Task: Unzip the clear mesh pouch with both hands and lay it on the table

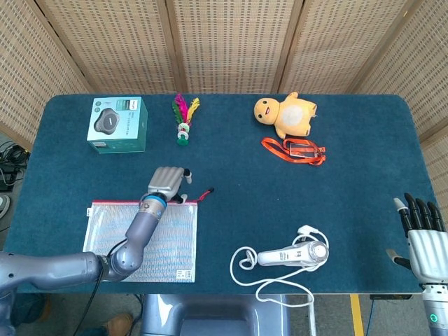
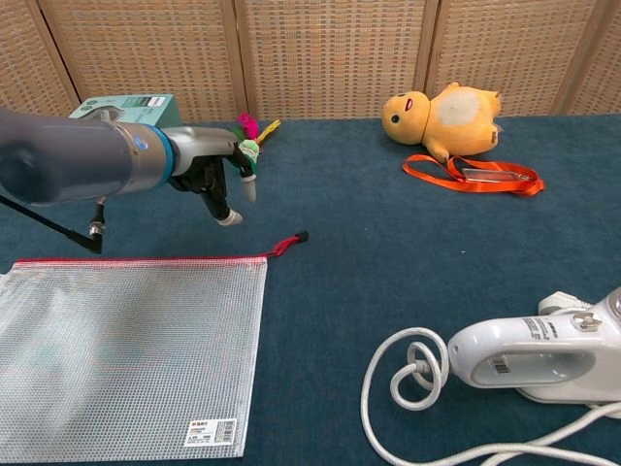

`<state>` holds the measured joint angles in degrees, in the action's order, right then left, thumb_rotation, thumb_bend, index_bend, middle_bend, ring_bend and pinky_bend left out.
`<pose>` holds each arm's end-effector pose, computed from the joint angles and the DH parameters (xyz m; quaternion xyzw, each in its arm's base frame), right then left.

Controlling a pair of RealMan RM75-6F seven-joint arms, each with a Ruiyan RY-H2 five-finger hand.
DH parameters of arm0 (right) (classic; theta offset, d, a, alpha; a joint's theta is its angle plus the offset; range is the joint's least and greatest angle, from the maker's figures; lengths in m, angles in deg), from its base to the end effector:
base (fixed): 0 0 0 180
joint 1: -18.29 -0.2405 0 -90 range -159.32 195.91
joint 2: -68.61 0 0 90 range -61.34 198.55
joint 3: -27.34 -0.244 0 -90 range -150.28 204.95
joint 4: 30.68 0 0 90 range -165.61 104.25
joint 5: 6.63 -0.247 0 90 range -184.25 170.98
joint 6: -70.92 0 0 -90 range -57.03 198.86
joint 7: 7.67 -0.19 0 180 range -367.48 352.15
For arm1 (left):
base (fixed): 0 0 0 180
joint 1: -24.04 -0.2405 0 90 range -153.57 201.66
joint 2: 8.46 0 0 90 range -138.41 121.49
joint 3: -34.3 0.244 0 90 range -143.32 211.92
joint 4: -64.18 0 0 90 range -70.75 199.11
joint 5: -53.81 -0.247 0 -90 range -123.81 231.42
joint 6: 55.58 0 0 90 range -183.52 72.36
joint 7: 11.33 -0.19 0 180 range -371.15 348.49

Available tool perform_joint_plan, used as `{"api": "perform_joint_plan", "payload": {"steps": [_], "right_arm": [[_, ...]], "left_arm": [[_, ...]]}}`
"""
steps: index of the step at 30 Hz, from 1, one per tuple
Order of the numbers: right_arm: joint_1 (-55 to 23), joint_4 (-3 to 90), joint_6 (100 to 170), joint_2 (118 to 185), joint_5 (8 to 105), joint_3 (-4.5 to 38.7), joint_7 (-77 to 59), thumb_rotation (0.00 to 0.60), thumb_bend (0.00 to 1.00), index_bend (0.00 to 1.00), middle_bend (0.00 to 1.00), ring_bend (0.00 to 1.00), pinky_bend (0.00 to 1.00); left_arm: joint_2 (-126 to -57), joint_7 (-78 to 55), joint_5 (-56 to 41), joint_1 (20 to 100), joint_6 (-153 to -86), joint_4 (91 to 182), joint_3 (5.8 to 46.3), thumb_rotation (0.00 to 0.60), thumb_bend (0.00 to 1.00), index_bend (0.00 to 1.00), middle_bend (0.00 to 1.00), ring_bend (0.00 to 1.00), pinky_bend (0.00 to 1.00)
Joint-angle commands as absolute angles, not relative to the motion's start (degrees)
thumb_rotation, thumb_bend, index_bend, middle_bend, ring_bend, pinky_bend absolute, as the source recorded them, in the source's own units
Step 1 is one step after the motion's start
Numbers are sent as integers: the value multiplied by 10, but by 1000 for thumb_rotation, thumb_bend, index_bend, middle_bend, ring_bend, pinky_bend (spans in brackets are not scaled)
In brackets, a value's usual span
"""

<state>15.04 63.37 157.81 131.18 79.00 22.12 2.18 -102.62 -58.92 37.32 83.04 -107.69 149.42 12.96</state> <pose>-0.3110 -0.2298 0.1387 0.6029 -0.3257 0.3507 0.6384 -0.0595 0.4237 -0.0999 -0.7111 -0.4879 -0.2634 0.4324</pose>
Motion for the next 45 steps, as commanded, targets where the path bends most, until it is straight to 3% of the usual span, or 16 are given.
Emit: {"api": "perform_joint_plan", "payload": {"steps": [1, 16, 45], "right_arm": [[151, 633, 1578, 1309, 785, 219, 12, 600, 0, 58, 0, 0, 0], [150, 630, 1572, 1304, 781, 222, 0, 600, 0, 58, 0, 0, 0], [146, 630, 1564, 1299, 781, 225, -17, 600, 0, 63, 0, 0, 0]], "left_arm": [[-1071, -591, 409, 866, -1073, 1438, 134, 600, 360, 387, 1000, 966, 1000], [-1131, -554, 442, 904, -1034, 1345, 143, 600, 396, 404, 1000, 966, 1000], [-1183, -536, 461, 929, -1030, 1283, 137, 600, 424, 447, 1000, 966, 1000]]}}
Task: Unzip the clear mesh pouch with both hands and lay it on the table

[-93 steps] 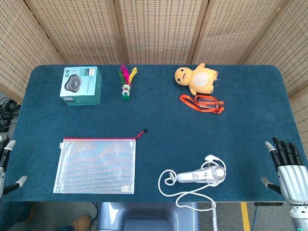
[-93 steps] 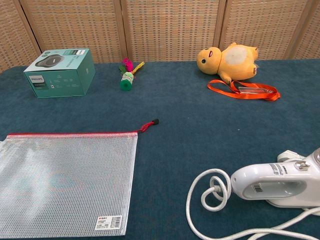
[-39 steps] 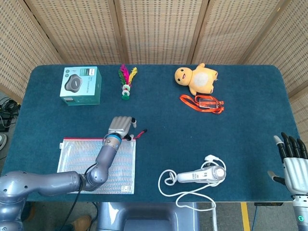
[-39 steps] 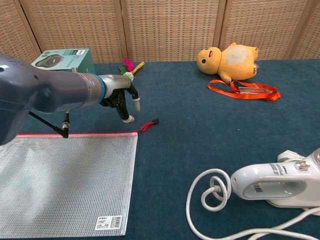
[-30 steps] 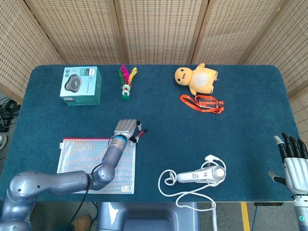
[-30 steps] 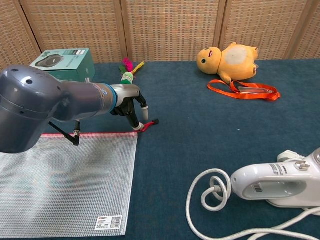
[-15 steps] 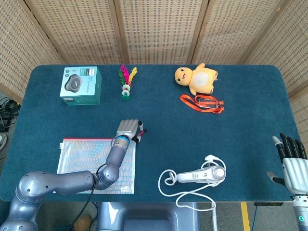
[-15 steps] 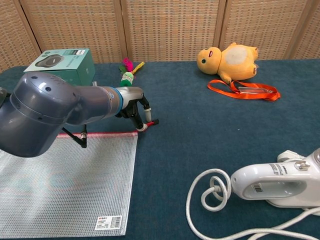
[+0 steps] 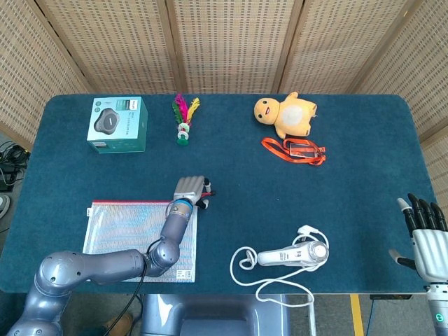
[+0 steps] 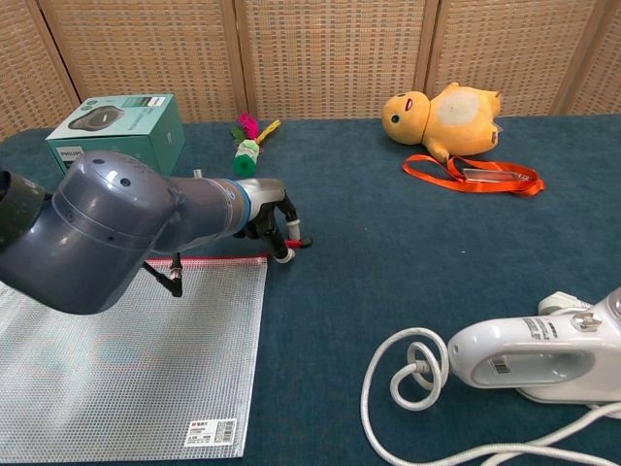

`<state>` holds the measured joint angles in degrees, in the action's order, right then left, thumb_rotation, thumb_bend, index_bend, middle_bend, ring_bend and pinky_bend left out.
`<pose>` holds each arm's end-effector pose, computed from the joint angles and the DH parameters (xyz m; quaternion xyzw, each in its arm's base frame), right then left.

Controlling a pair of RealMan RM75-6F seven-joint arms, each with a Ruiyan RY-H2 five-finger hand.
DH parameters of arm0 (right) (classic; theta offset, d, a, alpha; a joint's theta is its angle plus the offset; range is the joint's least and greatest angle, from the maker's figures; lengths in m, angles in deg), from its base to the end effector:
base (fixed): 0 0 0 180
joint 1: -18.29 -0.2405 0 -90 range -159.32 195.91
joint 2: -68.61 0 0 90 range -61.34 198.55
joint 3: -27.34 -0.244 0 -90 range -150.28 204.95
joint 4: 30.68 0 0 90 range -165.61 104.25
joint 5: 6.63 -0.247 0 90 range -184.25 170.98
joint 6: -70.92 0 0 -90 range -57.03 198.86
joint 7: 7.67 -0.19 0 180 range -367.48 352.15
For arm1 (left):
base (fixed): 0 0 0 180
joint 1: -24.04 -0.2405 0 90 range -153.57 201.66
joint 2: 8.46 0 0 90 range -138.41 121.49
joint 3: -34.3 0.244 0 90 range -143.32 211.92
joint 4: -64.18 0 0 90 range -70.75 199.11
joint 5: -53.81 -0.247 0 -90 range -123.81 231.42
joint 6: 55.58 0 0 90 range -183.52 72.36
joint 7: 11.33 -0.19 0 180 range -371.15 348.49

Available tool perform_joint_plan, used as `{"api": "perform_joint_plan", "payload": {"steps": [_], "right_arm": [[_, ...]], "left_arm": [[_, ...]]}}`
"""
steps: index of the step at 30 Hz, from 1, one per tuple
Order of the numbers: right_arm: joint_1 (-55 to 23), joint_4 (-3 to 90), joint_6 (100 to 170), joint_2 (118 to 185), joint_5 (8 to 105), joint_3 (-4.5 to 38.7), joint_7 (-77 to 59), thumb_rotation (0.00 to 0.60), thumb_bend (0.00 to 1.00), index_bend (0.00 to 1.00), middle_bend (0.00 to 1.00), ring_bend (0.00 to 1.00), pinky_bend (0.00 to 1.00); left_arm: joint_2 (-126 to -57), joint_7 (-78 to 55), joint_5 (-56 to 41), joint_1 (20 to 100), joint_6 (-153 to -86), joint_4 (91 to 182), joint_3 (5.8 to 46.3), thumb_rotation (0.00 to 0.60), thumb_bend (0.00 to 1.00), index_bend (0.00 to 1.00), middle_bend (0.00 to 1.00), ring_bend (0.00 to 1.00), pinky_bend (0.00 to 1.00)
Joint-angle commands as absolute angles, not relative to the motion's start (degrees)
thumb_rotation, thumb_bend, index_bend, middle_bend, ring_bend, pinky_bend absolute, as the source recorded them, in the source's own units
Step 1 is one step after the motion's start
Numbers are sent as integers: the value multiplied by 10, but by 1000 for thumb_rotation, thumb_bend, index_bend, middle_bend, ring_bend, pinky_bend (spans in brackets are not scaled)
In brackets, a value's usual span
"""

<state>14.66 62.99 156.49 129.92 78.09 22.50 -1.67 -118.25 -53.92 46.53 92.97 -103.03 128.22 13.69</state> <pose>-0.3185 -0.2307 0.1427 0.5986 -0.3469 0.3544 0.6291 -0.0432 0.4293 -0.1780 -0.6842 -0.5519 -0.2444 0.4093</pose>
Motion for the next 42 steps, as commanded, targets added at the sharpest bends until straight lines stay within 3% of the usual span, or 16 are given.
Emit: {"api": "perform_joint_plan", "payload": {"steps": [1, 17, 24, 32, 42], "right_arm": [[146, 630, 1564, 1299, 781, 225, -18, 600, 0, 63, 0, 0, 0], [147, 631, 1567, 1296, 781, 225, -27, 600, 0, 63, 0, 0, 0], [147, 631, 1568, 1295, 782, 225, -28, 600, 0, 63, 0, 0, 0], [146, 629, 1565, 1297, 783, 227, -26, 600, 0, 64, 0, 0, 0], [118, 622, 1538, 1305, 784, 214, -29, 600, 0, 79, 0, 0, 0]], "left_arm": [[-1183, -535, 459, 928, -1030, 1283, 137, 600, 426, 455, 1000, 966, 1000], [-1206, -510, 412, 917, -1037, 1253, 140, 600, 471, 552, 1000, 966, 1000], [-1205, -501, 395, 912, -1039, 1258, 135, 600, 515, 715, 1000, 966, 1000], [-1184, -467, 352, 896, -1054, 1298, 123, 600, 650, 881, 1000, 983, 1000], [-1107, -406, 270, 851, -1073, 1411, 116, 600, 707, 908, 1000, 983, 1000]]}}
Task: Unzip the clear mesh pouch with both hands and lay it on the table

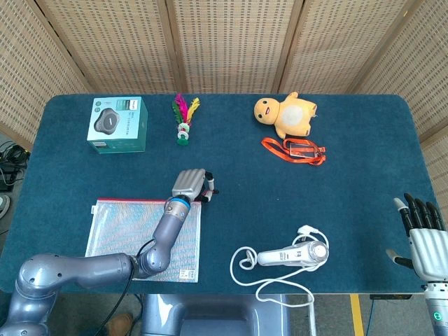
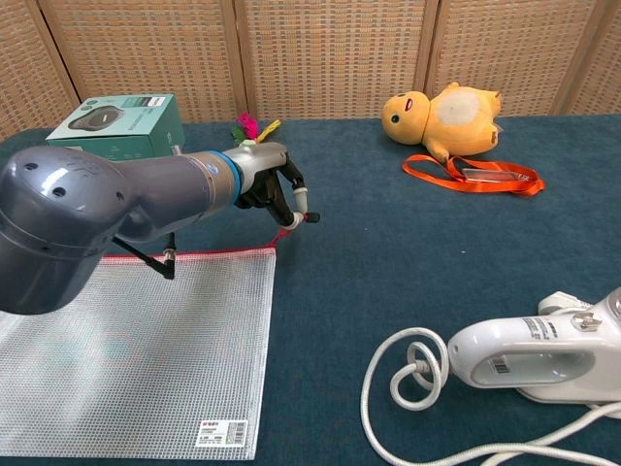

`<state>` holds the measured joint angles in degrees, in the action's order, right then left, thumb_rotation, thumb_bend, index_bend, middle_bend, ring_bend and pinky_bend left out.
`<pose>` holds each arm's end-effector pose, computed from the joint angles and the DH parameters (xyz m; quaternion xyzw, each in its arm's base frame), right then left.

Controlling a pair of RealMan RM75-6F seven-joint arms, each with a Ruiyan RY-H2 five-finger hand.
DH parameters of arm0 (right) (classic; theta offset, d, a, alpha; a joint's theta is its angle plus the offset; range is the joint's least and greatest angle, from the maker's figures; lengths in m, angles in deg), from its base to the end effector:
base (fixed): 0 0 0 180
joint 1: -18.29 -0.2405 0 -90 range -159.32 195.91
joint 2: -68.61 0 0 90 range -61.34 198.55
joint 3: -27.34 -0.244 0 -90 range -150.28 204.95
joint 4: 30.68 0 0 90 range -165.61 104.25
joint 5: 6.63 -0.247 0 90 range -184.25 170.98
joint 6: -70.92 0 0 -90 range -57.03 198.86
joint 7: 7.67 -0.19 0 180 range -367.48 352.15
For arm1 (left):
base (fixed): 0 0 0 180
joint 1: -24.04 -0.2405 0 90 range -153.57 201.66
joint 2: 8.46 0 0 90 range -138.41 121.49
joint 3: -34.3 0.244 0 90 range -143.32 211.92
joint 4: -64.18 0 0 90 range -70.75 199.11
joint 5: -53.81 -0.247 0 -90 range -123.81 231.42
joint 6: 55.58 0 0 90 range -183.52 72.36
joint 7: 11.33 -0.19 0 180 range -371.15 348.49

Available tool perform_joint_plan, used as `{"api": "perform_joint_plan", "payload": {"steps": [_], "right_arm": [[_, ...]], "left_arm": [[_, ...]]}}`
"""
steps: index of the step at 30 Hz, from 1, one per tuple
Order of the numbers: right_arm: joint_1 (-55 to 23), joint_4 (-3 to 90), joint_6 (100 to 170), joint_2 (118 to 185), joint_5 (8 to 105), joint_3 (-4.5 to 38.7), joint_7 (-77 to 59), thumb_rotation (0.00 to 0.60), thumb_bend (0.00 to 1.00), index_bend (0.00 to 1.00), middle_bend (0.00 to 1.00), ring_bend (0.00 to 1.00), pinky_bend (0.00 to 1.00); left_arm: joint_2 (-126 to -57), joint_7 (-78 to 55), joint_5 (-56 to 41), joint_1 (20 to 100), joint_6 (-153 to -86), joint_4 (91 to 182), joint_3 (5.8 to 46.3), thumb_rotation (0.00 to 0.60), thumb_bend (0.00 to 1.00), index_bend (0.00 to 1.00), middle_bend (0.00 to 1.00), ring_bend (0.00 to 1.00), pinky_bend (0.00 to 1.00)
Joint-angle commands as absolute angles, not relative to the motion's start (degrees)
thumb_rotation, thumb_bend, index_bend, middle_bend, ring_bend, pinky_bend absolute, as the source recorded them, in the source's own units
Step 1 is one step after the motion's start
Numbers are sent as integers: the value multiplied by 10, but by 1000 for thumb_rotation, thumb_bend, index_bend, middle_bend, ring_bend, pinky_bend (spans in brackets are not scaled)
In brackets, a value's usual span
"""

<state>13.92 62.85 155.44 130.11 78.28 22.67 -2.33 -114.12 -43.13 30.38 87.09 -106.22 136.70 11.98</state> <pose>-0.3169 -0.2342 0.1379 0.6041 -0.3523 0.3567 0.6195 -0.0253 0.4287 -0.1447 -0.6673 -0.5386 -0.3400 0.3861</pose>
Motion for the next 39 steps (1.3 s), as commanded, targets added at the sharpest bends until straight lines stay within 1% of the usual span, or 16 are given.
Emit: {"api": "perform_joint_plan", "payload": {"steps": [1, 4, 5, 7, 8, 10, 13, 14, 16, 18, 21, 25, 27, 29, 33, 39], "right_arm": [[110, 614, 1531, 1307, 782, 207, -34, 600, 0, 94, 0, 0, 0], [81, 600, 1503, 1307, 777, 189, -65, 600, 0, 118, 45, 0, 0], [70, 599, 1491, 1303, 776, 182, -77, 600, 0, 122, 106, 11, 0], [49, 601, 1468, 1293, 774, 171, -95, 600, 0, 127, 243, 87, 40], [36, 605, 1451, 1286, 773, 165, -108, 600, 0, 127, 319, 165, 117], [8, 615, 1412, 1271, 766, 153, -136, 600, 0, 127, 448, 333, 382], [-34, 638, 1341, 1249, 745, 136, -178, 600, 0, 128, 595, 526, 699], [-49, 644, 1315, 1243, 736, 132, -192, 600, 0, 130, 625, 560, 749], [-101, 647, 1231, 1251, 713, 121, -223, 600, 0, 143, 695, 637, 858], [-134, 639, 1171, 1261, 685, 119, -233, 600, 0, 151, 727, 673, 909], [-164, 645, 1112, 1269, 643, 114, -257, 600, 18, 178, 761, 717, 973], [-201, 659, 1040, 1273, 582, 104, -288, 600, 119, 232, 806, 784, 1000], [-232, 665, 991, 1284, 532, 91, -315, 600, 102, 239, 816, 800, 1000], [-250, 665, 964, 1288, 501, 86, -329, 600, 71, 244, 823, 806, 1000], [-285, 652, 941, 1319, 437, 82, -350, 600, 1, 279, 845, 827, 1000], [-332, 625, 943, 1365, 337, 96, -359, 600, 9, 338, 861, 843, 1000]], "left_arm": [[-1098, -400, 261, 845, -1073, 1423, 117, 600, 707, 908, 1000, 983, 1000], [-1076, -375, 231, 828, -1076, 1456, 119, 600, 707, 909, 1000, 983, 1000], [-1069, -367, 222, 823, -1076, 1466, 119, 600, 707, 909, 1000, 983, 1000], [-1058, -355, 209, 817, -1076, 1481, 119, 600, 707, 909, 1000, 984, 1000], [-1052, -349, 202, 814, -1077, 1488, 118, 600, 707, 909, 1000, 984, 1000], [-1042, -339, 191, 809, -1078, 1502, 118, 600, 707, 909, 1000, 983, 1000], [-1028, -328, 176, 804, -1083, 1519, 117, 600, 707, 909, 1000, 983, 1000], [-1025, -324, 171, 803, -1086, 1525, 117, 600, 707, 909, 1000, 983, 1000], [-1017, -309, 146, 796, -1101, 1539, 110, 600, 707, 909, 1000, 983, 1000], [-1010, -297, 130, 791, -1107, 1549, 110, 600, 706, 909, 1000, 984, 1000], [-1000, -289, 120, 788, -1111, 1560, 109, 600, 706, 909, 1000, 984, 1000], [-988, -287, 118, 789, -1115, 1574, 104, 600, 705, 909, 1000, 984, 1000], [-978, -289, 120, 792, -1119, 1585, 99, 600, 705, 910, 1000, 984, 1000], [-974, -290, 123, 793, -1119, 1592, 98, 600, 705, 909, 1000, 984, 1000], [-968, -285, 124, 796, -1123, 1601, 96, 600, 704, 909, 1000, 983, 1000], [-977, -271, 112, 797, -1127, 1597, 102, 600, 704, 909, 1000, 984, 1000]]}}
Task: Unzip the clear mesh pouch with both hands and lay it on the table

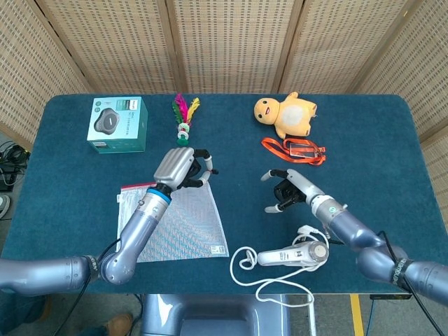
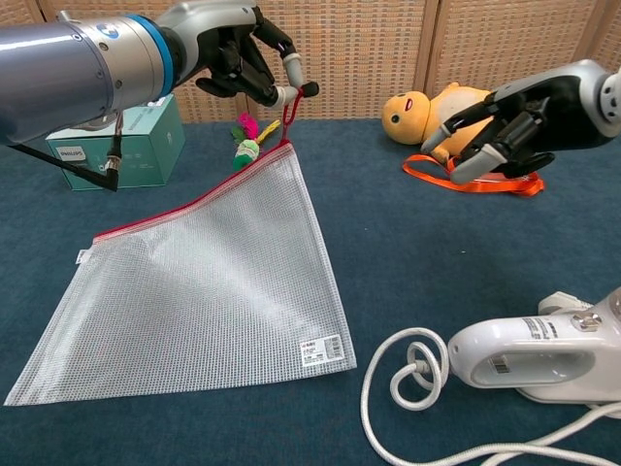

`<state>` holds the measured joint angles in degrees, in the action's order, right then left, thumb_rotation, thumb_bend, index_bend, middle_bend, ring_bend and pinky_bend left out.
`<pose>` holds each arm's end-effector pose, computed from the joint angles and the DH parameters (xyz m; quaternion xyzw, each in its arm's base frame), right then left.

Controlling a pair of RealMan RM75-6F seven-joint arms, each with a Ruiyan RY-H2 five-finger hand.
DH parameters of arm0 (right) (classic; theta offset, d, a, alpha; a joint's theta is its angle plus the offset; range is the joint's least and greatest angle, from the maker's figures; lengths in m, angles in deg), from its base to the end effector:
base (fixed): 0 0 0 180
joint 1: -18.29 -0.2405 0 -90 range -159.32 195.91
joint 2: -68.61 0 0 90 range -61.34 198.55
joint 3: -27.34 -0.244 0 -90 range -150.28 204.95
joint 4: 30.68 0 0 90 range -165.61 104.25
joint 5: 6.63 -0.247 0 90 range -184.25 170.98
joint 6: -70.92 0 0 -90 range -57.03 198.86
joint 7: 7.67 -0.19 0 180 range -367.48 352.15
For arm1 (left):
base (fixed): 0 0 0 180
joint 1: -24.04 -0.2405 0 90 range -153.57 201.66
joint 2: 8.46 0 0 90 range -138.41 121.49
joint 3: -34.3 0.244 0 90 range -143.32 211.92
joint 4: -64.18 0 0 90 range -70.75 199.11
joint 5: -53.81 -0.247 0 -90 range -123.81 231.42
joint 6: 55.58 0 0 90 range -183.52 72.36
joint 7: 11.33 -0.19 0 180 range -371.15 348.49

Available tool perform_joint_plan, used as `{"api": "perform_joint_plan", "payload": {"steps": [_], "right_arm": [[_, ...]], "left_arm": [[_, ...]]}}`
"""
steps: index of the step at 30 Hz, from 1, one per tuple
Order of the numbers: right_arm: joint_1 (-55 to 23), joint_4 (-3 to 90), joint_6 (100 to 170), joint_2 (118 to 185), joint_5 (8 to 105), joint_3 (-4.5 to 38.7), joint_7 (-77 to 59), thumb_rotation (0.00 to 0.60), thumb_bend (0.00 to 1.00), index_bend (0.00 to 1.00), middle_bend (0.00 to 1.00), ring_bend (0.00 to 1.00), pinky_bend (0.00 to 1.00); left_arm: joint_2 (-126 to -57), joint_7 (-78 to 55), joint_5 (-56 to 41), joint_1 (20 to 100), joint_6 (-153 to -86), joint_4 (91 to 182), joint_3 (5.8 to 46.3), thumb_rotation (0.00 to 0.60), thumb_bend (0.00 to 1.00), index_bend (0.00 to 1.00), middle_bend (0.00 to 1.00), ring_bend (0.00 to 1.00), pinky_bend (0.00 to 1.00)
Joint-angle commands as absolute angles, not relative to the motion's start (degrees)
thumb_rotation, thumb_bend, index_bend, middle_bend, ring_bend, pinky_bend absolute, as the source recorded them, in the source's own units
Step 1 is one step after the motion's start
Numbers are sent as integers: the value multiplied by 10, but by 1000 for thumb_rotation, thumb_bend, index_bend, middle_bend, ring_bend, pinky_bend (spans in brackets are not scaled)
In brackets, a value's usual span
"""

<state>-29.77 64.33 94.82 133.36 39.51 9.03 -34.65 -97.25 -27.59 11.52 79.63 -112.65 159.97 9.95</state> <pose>-0.1289 -0.4215 0.0035 0.5369 -0.7274 0.3674 0.2182 0.0157 0.4131 -0.0366 -0.6339 -0.5007 -0.4953 0.3196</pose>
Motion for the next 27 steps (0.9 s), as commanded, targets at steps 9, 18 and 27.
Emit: {"api": "perform_joint_plan", "payload": {"steps": [9, 18, 27], "right_arm": [[-404, 603, 963, 1407, 216, 140, -335, 600, 52, 362, 863, 843, 1000], [-442, 585, 991, 1449, 155, 144, -315, 600, 63, 448, 863, 843, 1000], [-485, 555, 1010, 1497, 90, 135, -296, 600, 92, 455, 863, 843, 1000]], "left_arm": [[-998, -257, 99, 807, -1130, 1581, 106, 600, 703, 909, 1000, 983, 1000], [-1019, -255, 96, 812, -1151, 1563, 105, 600, 703, 909, 1000, 983, 1000], [-1025, -238, 96, 810, -1148, 1564, 101, 600, 702, 909, 1000, 984, 1000]]}}
